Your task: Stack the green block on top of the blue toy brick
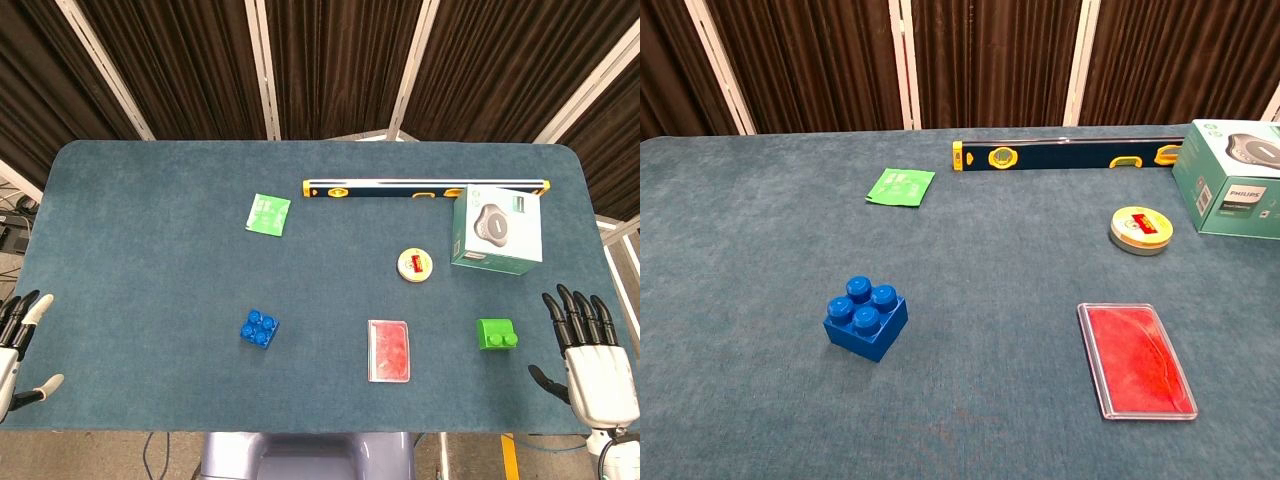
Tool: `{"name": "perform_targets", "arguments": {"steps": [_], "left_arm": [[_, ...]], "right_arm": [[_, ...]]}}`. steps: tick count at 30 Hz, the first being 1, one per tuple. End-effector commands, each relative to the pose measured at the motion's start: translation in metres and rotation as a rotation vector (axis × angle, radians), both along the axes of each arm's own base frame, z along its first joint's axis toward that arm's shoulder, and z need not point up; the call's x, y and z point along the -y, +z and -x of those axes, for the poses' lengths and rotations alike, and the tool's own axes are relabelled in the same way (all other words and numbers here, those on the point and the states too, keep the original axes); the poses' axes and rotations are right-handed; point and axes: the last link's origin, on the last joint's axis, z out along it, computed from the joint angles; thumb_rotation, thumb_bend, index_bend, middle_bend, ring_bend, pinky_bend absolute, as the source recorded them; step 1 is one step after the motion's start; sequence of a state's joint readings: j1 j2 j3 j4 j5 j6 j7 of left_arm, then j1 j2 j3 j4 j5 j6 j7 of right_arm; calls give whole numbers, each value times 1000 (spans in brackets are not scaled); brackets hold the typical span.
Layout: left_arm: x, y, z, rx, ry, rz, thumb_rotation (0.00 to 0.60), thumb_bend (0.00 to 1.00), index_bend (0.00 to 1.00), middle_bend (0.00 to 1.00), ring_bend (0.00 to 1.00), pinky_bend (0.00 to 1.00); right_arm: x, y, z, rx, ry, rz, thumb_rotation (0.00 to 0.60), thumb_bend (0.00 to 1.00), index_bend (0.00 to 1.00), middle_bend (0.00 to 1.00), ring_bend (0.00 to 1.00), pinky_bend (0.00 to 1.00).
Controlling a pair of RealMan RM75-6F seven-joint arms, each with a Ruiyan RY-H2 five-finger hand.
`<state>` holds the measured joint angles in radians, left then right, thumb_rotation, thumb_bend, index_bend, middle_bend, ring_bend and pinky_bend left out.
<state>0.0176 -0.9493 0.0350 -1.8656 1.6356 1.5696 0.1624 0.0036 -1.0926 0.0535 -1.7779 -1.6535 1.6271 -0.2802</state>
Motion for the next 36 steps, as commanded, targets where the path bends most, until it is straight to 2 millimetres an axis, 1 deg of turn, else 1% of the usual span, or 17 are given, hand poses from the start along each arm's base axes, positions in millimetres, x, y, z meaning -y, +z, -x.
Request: {"name": "perform_targets", "arguments": {"steps": [1, 5, 8, 9, 11, 13, 14, 17, 19, 25, 27, 36], "left_arm": [[0, 0, 0, -1, 0, -1, 600, 0, 0, 0, 0, 0], [-2, 0, 1, 0, 7, 2, 600, 0, 0, 0, 0, 0], [-3, 0, 2, 2, 17, 4, 600, 0, 0, 0, 0, 0], [-3, 0, 2, 1, 17, 1, 600, 0, 0, 0, 0, 0], [-4, 1, 2, -2, 15, -5, 600, 0, 0, 0, 0, 0], [-5, 1, 4, -1, 26, -7, 600, 0, 0, 0, 0, 0], [-6, 1, 4, -1, 30, -10, 600, 0, 0, 0, 0, 0], [-9, -1, 6, -8, 42, -10, 600, 0, 0, 0, 0, 0], [-10, -2, 7, -13, 52, -8, 600, 0, 0, 0, 0, 0], [-11, -2, 10, -18, 77, -16, 600, 0, 0, 0, 0, 0], [-11, -2, 11, -18, 85, -18, 600, 0, 0, 0, 0, 0], [-4, 2, 12, -10, 79, -34, 600, 0, 0, 0, 0, 0]], "right_arm": [[0, 0, 0, 0, 1, 2, 600, 0, 0, 0, 0, 0], [1, -1, 1, -3, -5, -4, 600, 0, 0, 0, 0, 0], [4, -10, 2, -24, -14, -42, 600, 0, 0, 0, 0, 0], [8, -17, 4, -38, -23, -73, 600, 0, 0, 0, 0, 3], [16, -27, 7, -77, -26, -115, 600, 0, 0, 6, 0, 43], [34, -45, 11, -187, 29, -141, 600, 0, 0, 41, 0, 100], [39, -53, 15, -213, 32, -160, 600, 0, 0, 60, 0, 114], [52, -75, 23, -214, 1, -247, 600, 0, 29, 139, 23, 180], [58, -86, 26, -205, -24, -295, 600, 0, 77, 195, 73, 217], [74, -103, 27, -199, -48, -340, 600, 0, 150, 270, 144, 271], [80, -107, 29, -215, -47, -341, 600, 0, 158, 276, 149, 277], [90, -119, 37, -261, -81, -358, 600, 0, 170, 282, 154, 291]]}}
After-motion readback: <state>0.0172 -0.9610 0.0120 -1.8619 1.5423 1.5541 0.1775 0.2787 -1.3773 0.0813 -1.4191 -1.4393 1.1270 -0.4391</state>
